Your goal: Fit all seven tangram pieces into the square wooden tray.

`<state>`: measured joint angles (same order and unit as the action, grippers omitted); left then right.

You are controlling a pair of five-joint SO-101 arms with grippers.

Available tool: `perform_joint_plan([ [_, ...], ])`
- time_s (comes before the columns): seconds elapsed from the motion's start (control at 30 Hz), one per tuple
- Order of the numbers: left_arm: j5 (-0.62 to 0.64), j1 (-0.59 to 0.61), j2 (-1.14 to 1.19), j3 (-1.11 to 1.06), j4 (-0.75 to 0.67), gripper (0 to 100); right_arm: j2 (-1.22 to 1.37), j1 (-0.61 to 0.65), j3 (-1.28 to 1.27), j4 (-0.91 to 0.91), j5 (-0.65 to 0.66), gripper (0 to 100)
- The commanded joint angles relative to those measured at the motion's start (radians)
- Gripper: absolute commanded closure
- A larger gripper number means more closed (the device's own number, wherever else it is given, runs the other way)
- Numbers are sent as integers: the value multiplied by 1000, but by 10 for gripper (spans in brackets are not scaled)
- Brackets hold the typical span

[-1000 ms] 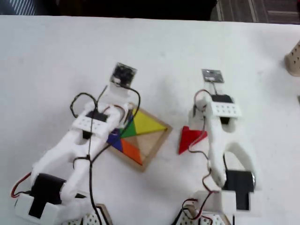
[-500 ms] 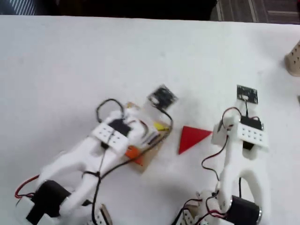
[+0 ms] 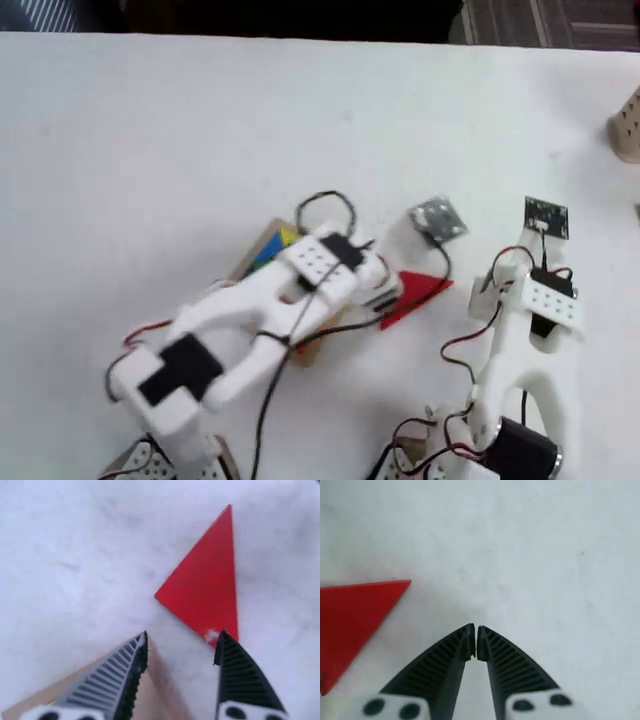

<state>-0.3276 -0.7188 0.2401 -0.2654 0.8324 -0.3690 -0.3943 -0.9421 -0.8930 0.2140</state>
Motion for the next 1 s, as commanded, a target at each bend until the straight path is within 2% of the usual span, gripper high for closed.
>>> perform_joint_plan([
  [0.0, -57, -68, 48, 227, 184, 727, -30, -5, 3, 47, 12, 981],
  [0.17, -49, -104, 174, 486, 462, 628, -28, 8, -9, 85, 11, 981],
  [0.3, -48, -104, 266, 608, 551, 627, -28, 36, -17, 93, 5, 981],
  [0.6, -106, -114, 351, 724, 569, 625, -30, 33, -28, 91, 9, 981],
  [0.97, -80, -59, 541, 954, 572, 623, -31, 41, -29, 93, 11, 981],
])
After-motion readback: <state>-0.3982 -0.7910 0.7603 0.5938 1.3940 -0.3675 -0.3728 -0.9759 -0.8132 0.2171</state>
